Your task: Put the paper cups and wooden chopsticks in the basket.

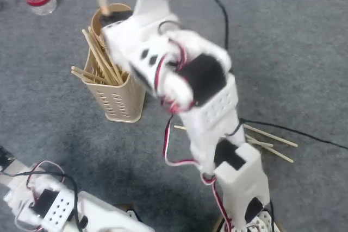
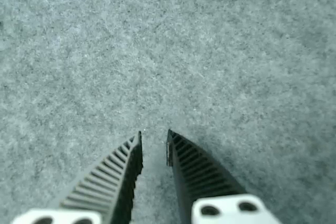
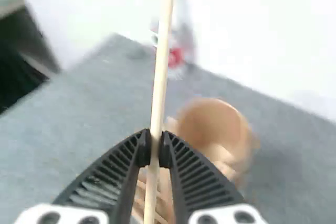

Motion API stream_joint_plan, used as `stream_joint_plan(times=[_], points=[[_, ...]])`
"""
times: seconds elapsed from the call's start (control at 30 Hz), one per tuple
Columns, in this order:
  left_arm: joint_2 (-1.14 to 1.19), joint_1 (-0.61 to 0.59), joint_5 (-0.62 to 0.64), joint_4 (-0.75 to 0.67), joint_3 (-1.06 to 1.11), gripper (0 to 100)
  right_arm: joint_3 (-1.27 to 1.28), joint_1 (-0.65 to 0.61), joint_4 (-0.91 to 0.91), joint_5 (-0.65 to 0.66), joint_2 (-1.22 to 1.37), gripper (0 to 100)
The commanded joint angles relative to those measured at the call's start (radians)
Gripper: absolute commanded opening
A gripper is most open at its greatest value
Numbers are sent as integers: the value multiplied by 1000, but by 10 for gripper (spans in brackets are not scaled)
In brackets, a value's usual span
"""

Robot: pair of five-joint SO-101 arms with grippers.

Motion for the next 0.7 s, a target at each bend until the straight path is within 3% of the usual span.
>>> stream_joint_plan(times=[0.0, 0.27, 0.67], points=[[-9, -9, -8, -21, -5, 70, -127, -82, 1, 18, 38, 7], [-9, -9, -8, -21, -5, 70, -140, -125, 77, 12, 61, 8], [-9, -9, -8, -21, -5, 70, -97, -163, 228, 0, -107, 7]])
